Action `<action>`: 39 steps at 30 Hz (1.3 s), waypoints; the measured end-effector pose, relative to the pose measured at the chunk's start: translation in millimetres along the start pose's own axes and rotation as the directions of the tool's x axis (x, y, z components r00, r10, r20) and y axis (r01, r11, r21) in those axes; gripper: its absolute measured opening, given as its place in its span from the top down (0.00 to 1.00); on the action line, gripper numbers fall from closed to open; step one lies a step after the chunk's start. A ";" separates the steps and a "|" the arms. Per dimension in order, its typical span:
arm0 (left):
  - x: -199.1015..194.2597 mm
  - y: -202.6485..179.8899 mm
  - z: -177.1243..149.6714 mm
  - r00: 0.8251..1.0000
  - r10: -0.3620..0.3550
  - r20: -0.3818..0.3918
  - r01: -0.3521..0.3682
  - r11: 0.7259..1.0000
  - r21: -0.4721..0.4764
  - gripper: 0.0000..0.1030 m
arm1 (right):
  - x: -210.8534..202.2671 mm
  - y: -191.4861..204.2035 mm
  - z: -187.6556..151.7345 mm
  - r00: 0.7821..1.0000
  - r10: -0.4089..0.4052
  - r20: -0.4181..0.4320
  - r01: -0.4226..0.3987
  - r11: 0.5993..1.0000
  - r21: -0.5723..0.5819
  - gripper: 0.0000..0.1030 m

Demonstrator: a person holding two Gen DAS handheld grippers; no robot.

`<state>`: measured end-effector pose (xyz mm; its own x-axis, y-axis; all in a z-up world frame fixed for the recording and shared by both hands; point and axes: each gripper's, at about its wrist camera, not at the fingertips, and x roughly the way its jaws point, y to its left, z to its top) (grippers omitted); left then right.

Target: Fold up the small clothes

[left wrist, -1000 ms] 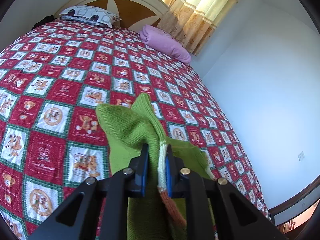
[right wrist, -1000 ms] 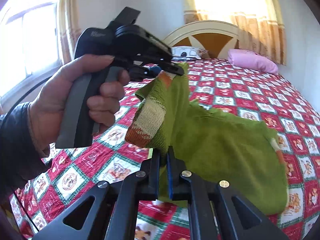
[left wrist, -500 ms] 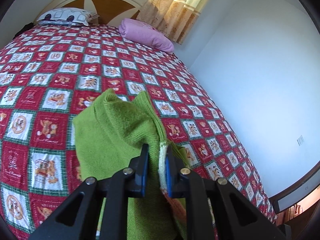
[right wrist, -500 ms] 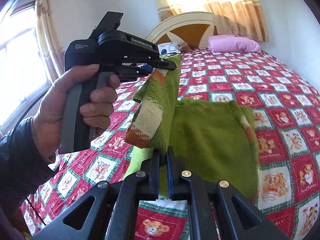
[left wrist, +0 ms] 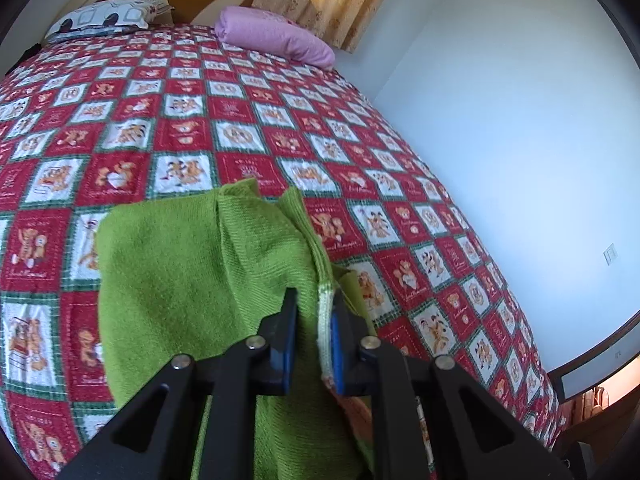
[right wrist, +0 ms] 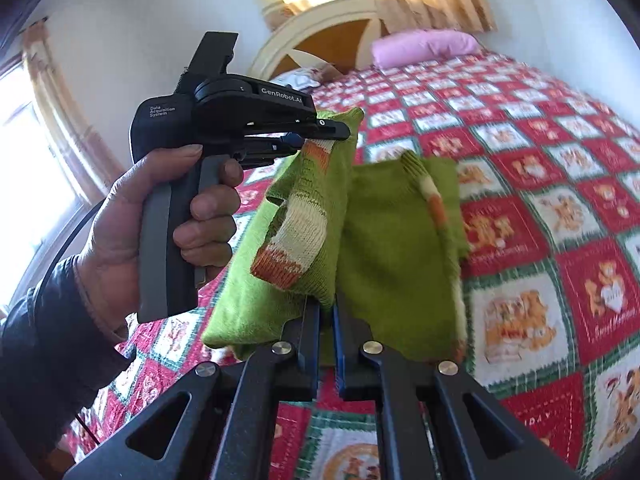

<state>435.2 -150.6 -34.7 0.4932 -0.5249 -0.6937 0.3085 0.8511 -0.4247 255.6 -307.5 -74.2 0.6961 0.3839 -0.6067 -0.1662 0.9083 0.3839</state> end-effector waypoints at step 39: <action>-56.8 28.9 -137.1 0.963 0.222 0.154 -0.246 0.956 0.158 0.23 | 7.1 -48.5 27.8 0.988 -0.152 -0.030 0.154 0.985 0.080 0.93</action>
<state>304.6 -95.6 -87.4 0.6687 -0.3167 -0.6727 0.3018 0.9425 -0.1437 288.0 -353.4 -77.8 0.6923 0.2465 -0.6782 -0.0011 0.9402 0.3406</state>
